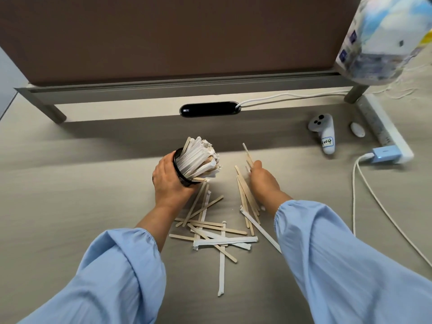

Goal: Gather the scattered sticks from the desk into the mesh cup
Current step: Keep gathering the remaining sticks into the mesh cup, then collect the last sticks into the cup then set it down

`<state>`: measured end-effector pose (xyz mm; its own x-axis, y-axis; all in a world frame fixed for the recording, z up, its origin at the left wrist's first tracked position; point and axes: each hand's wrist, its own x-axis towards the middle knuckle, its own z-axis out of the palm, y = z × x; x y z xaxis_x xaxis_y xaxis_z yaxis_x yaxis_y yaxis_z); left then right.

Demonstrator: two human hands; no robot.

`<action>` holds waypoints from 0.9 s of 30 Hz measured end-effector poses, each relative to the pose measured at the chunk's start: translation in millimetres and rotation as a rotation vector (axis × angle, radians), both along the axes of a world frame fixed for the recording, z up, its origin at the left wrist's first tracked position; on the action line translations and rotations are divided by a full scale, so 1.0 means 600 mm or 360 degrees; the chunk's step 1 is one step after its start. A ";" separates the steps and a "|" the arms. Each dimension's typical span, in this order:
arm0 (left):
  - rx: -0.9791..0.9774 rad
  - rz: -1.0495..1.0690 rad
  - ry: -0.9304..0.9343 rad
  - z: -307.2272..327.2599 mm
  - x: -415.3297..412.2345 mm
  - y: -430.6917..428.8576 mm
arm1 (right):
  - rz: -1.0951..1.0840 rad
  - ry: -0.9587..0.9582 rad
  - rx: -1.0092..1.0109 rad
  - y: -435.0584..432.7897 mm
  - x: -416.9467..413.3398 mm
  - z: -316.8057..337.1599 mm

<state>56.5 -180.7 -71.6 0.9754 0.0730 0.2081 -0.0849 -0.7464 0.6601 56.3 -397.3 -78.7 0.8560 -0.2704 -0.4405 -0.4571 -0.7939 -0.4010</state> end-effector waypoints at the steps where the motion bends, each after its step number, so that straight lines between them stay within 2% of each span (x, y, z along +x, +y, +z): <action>1: -0.0009 -0.0001 0.0003 0.001 -0.002 0.000 | 0.0006 -0.0008 0.0016 0.004 -0.006 0.003; 16: -0.0044 -0.0061 0.0043 -0.001 -0.022 0.016 | 0.0113 0.0278 -0.0277 0.031 -0.026 0.017; 27: -0.0049 -0.0053 0.0006 0.001 -0.024 0.011 | 0.0244 0.0312 -0.0359 0.037 -0.038 0.002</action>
